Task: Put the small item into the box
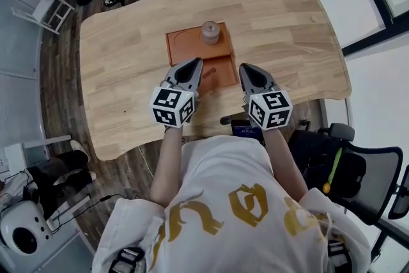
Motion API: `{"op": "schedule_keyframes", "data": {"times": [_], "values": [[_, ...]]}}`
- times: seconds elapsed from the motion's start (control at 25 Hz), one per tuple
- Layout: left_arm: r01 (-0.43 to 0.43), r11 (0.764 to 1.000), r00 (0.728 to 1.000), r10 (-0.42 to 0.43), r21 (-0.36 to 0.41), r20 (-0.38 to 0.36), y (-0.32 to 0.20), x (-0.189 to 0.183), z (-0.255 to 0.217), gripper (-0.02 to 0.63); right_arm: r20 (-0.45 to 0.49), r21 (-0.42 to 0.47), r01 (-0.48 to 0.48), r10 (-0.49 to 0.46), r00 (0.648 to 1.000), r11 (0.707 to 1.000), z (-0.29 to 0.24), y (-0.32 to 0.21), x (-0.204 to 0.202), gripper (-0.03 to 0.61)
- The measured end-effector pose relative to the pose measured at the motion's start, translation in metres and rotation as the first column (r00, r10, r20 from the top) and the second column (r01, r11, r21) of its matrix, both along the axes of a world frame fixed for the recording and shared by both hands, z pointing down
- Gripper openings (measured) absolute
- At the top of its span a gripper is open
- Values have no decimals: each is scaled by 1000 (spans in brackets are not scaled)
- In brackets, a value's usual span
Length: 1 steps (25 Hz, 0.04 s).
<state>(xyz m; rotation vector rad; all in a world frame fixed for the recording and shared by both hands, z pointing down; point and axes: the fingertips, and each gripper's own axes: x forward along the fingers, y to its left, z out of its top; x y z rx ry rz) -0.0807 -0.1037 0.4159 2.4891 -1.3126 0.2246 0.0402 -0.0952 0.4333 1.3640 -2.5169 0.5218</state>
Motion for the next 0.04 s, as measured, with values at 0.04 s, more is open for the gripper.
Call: {"op": "schedule_keyframes", "data": {"times": [0.04], "values": [[0, 1000, 1000, 0, 1, 3, 0, 0, 1, 10, -3, 0, 1, -1, 1000, 1000, 0, -1, 0, 11]]}}
